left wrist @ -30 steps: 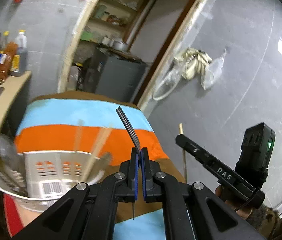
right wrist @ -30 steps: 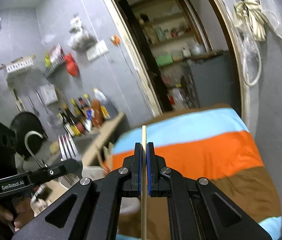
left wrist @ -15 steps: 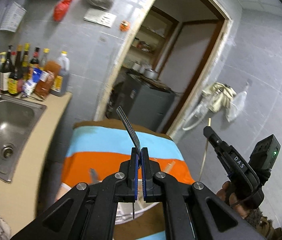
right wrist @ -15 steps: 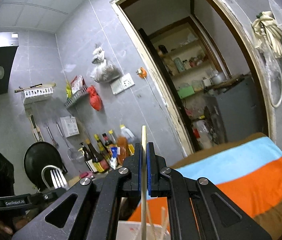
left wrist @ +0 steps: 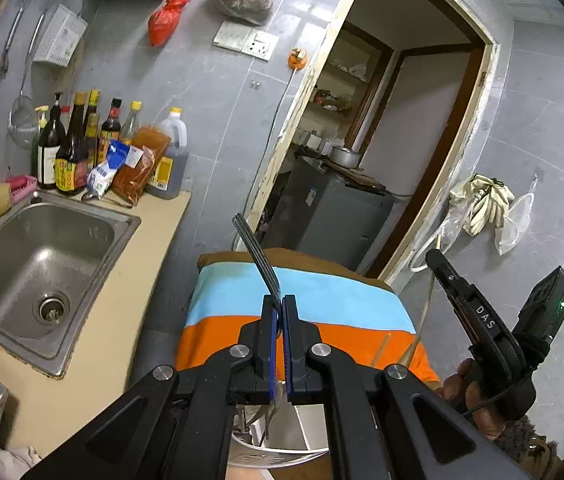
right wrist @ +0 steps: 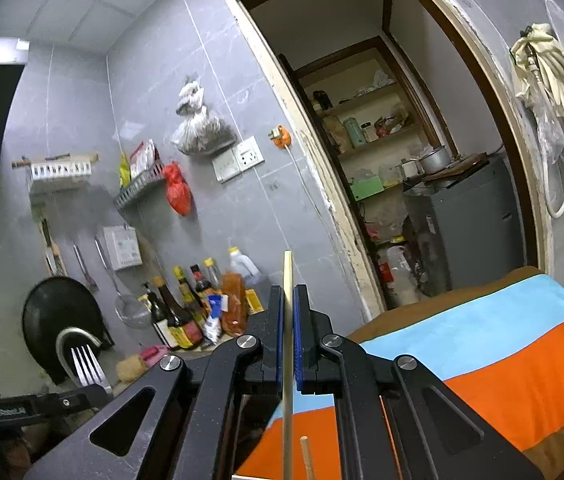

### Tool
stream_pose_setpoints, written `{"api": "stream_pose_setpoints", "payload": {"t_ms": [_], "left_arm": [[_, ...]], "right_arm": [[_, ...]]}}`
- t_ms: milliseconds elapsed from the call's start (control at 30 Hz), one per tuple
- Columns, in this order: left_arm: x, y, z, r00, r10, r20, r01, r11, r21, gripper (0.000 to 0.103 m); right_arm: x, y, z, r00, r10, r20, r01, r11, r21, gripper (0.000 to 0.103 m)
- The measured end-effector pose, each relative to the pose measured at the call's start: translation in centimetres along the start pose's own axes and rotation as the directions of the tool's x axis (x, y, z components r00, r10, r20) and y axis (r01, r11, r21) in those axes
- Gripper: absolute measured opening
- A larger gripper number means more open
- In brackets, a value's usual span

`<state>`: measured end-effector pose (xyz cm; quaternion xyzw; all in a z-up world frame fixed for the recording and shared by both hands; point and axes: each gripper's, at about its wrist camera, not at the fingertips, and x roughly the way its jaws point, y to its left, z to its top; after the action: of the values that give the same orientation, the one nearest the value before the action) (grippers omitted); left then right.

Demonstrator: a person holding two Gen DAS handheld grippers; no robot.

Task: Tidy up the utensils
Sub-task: 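Lift the silver fork and chopstick and carry both over the white basket, then open both tools to drop the silver fork and chopstick into the basket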

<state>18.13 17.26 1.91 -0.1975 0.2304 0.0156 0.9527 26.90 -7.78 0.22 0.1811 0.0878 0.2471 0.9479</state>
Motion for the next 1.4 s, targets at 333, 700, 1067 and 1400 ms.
{"api": "stream_pose_setpoints", "payload": {"t_ms": [333, 700, 1067, 1400], "left_arm": [[1.9, 0.1, -1.1, 0.999, 0.007, -0.047, -0.006, 1.000, 0.020, 0.003], [2.7, -0.9, -2.3, 0.997, 0.010, -0.079, -0.005, 0.998, 0.057, 0.003], [3.5, -1.0, -3.2, 0.988, 0.043, -0.147, -0.032, 0.997, 0.076, 0.005], [2.7, -1.4, -4.0, 0.992, 0.016, -0.124, -0.007, 0.997, 0.076, 0.051]], "right_arm": [[0.6, 0.2, -1.1, 1.000, -0.018, -0.018, 0.017, 0.999, -0.040, 0.004], [0.3, -0.5, -1.8, 0.998, -0.028, -0.059, 0.026, 0.999, -0.038, 0.004], [-0.7, -0.9, -2.4, 0.989, -0.039, -0.142, 0.032, 0.998, -0.049, 0.006], [-3.1, -1.1, -2.2, 0.987, -0.078, -0.141, 0.068, 0.995, -0.070, 0.019]]}}
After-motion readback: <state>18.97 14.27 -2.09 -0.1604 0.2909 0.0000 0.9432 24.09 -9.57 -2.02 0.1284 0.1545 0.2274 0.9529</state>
